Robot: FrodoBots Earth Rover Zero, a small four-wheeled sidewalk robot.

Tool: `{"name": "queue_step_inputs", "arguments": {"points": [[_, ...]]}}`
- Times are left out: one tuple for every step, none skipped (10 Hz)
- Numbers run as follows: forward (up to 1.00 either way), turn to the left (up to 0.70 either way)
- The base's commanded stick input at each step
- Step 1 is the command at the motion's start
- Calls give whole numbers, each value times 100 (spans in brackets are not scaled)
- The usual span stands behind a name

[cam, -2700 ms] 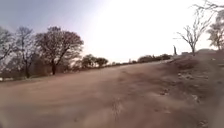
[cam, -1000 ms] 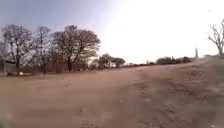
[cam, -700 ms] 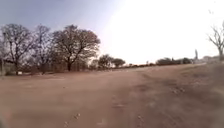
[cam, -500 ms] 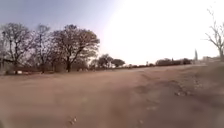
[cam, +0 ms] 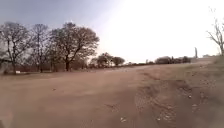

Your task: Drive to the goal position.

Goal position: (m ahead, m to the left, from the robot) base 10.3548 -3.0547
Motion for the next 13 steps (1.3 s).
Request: {"name": "queue_step_inputs", "arguments": {"points": [[70, 0], [69, 0], [69, 0], [69, 0], [69, 0], [69, 0], [69, 0], [69, 0], [69, 0], [69, 0], [69, 0], [69, 0], [69, 0]]}}
